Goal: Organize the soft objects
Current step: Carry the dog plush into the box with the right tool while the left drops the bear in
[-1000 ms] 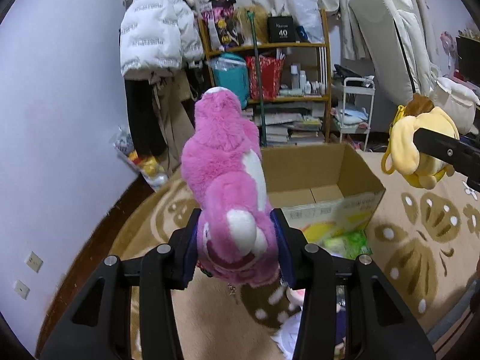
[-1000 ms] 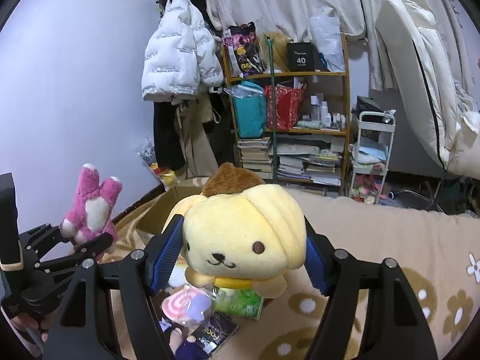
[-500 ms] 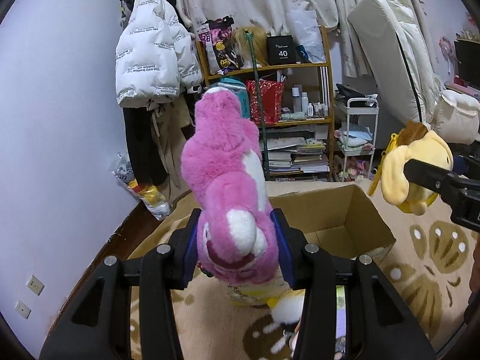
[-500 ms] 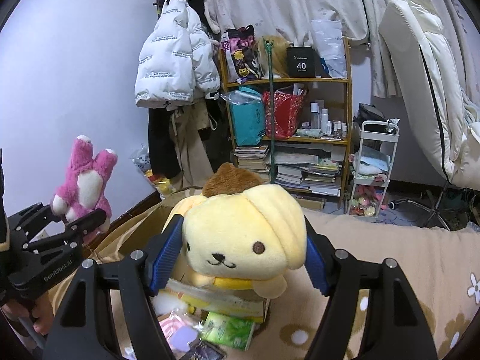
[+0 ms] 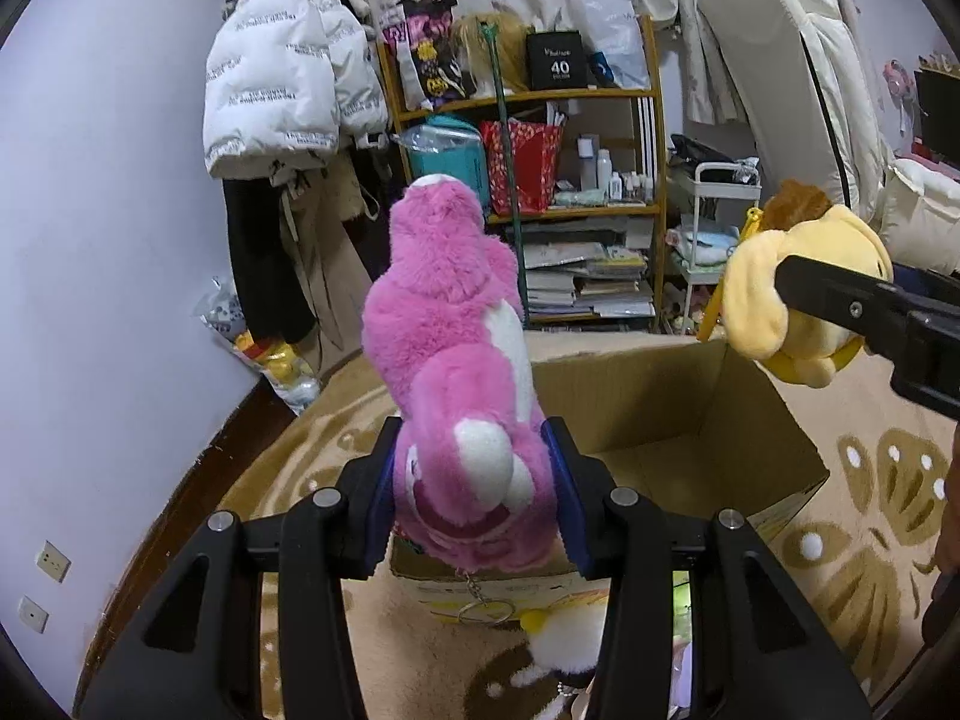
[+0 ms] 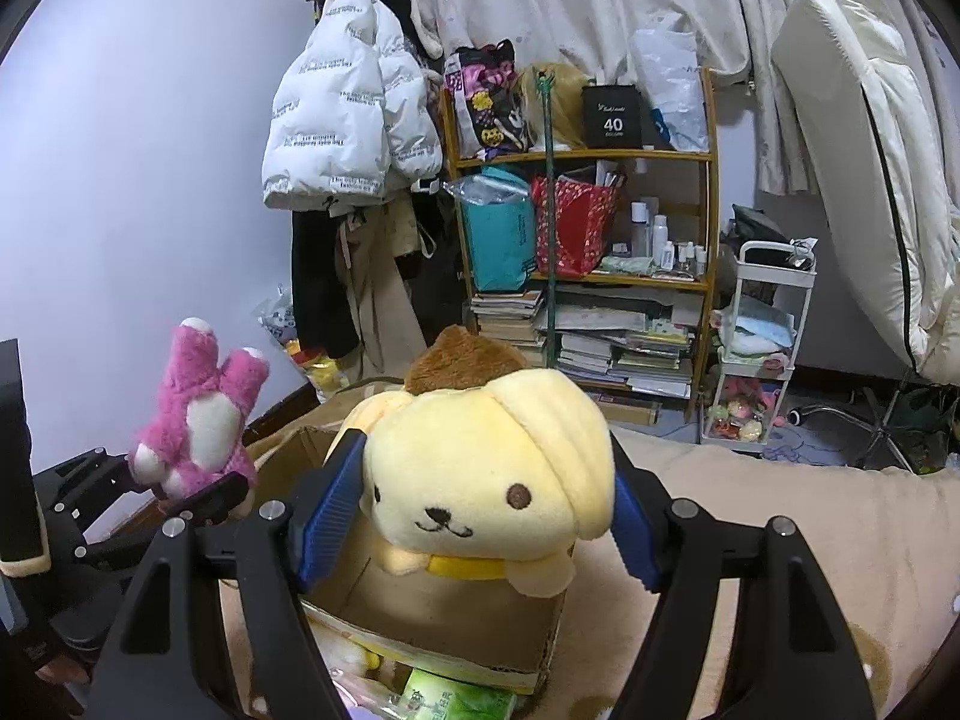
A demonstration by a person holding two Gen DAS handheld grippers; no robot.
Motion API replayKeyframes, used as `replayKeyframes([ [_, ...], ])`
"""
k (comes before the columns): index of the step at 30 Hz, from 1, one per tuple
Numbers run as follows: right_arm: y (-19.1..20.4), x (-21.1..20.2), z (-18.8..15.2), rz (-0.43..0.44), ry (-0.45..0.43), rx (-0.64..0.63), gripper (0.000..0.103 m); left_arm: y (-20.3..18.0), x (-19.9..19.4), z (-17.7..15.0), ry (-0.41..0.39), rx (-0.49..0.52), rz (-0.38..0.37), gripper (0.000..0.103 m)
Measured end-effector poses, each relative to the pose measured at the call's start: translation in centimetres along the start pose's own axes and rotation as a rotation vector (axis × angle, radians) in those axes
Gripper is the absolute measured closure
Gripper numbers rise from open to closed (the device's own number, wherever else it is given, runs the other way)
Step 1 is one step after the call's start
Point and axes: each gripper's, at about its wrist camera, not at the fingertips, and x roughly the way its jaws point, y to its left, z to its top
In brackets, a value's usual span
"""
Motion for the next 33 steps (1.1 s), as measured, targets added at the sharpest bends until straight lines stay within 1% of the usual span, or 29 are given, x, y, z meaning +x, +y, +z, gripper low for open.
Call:
replayKeyframes([
  [4,0.0,1.4,-0.9,0.015,0.033,-0.002,0.024,-0.2,1.4,-0.6,0.041,0.002,-0.02,0.059],
  [7,0.0,2.4,-1.6,0.023,0.066,0.002,0.024,-0.2,2.2,-1.1,0.072,-0.016,-0.037,0.059],
  [9,0.1,2.9,-2.1,0.023,0.087,-0.003,0.023,-0.5,2.6,-1.3,0.089,-0.007,-0.038,0.059],
  [11,0.3,3.3,-2.6,0.026,0.107,-0.007,0.023,-0.8,2.8,-1.5,0.09,0.011,-0.025,0.059],
  [14,0.3,3.8,-3.2,0.023,0.128,-0.008,0.022,-0.9,2.8,-1.6,0.091,0.012,-0.023,0.059],
  [18,0.0,4.2,-3.9,0.017,0.158,-0.003,0.022,-0.5,2.9,-1.8,0.104,-0.011,-0.018,0.059],
  [23,-0.6,4.1,-4.5,0.038,0.179,0.041,0.018,0.5,3.0,-1.8,0.121,-0.039,-0.007,0.057],
  [26,-0.5,3.9,-4.6,0.04,0.176,0.032,0.017,0.9,2.4,-1.9,0.117,-0.052,-0.013,0.045],
  [29,0.1,3.4,-4.6,0.049,0.165,0.002,0.014,1.0,1.7,-2.0,0.11,-0.05,-0.014,0.043],
  [31,0.8,3.0,-4.6,0.045,0.15,-0.028,0.011,0.9,1.5,-2.0,0.112,-0.043,-0.011,0.037],
  [33,1.2,2.7,-4.5,0.041,0.143,-0.047,0.006,0.9,1.2,-2.1,0.108,-0.04,-0.003,0.02],
])
